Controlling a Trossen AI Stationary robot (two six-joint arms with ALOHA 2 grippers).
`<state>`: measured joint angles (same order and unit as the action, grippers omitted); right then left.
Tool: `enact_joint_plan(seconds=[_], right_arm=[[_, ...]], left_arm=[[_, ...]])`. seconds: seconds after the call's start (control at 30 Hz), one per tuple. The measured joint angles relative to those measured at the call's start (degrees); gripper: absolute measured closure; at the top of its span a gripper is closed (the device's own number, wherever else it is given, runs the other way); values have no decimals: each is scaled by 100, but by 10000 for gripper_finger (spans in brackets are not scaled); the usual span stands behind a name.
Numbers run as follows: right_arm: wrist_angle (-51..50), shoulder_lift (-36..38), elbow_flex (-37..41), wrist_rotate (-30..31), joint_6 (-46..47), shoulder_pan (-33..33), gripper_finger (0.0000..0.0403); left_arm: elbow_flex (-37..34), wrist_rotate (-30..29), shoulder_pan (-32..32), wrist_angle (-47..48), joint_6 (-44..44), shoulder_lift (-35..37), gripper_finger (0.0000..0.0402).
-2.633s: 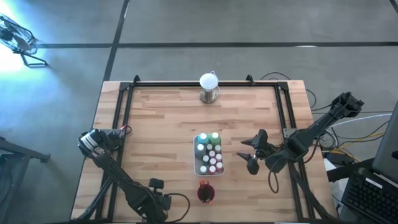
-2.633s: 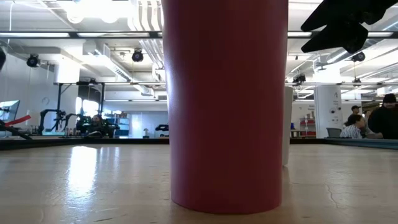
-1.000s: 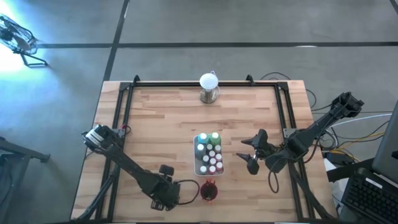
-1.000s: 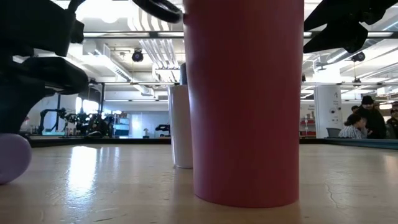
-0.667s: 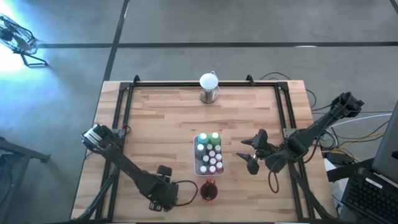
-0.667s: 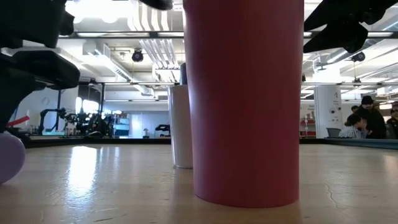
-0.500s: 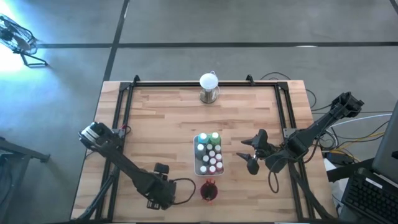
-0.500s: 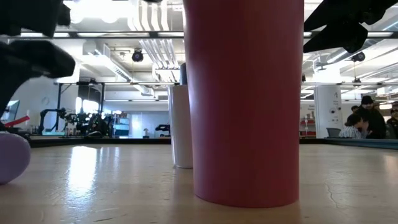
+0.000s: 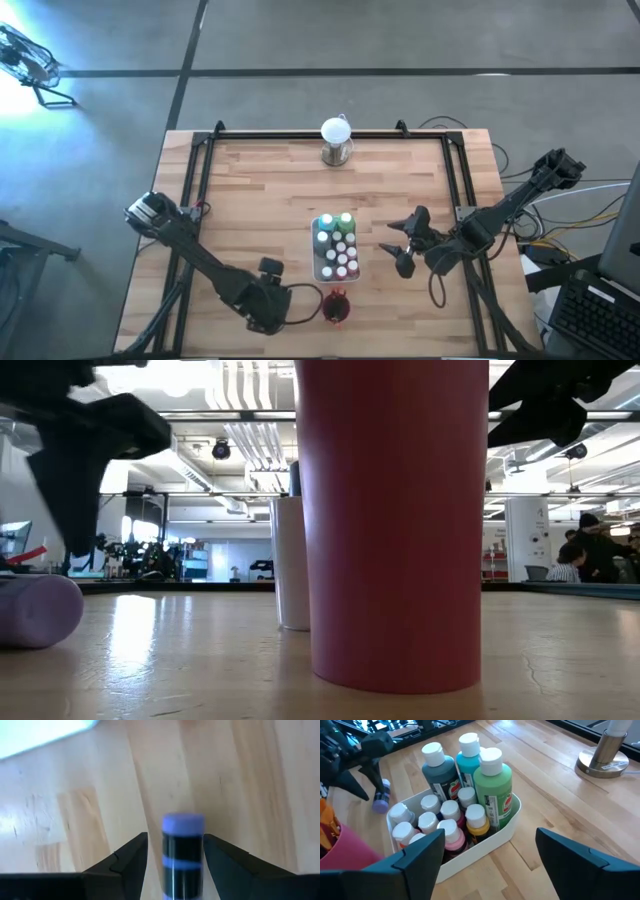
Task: Pick & Place Paint Supplies
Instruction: Put the purple paint bottle into the white bin
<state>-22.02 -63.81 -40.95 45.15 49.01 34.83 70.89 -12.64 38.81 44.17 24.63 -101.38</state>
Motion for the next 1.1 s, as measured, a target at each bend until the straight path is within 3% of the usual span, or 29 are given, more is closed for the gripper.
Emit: enact_joint_plan(seconds=[0.43,1.1], right_arm=[[2,0,0,-2,20,-39,74],[2,0,0,-2,7,-35,133]], left_arm=[[0,251,-149,-243,-38,-256,204],[0,382,-160,-348,158,-566,204]])
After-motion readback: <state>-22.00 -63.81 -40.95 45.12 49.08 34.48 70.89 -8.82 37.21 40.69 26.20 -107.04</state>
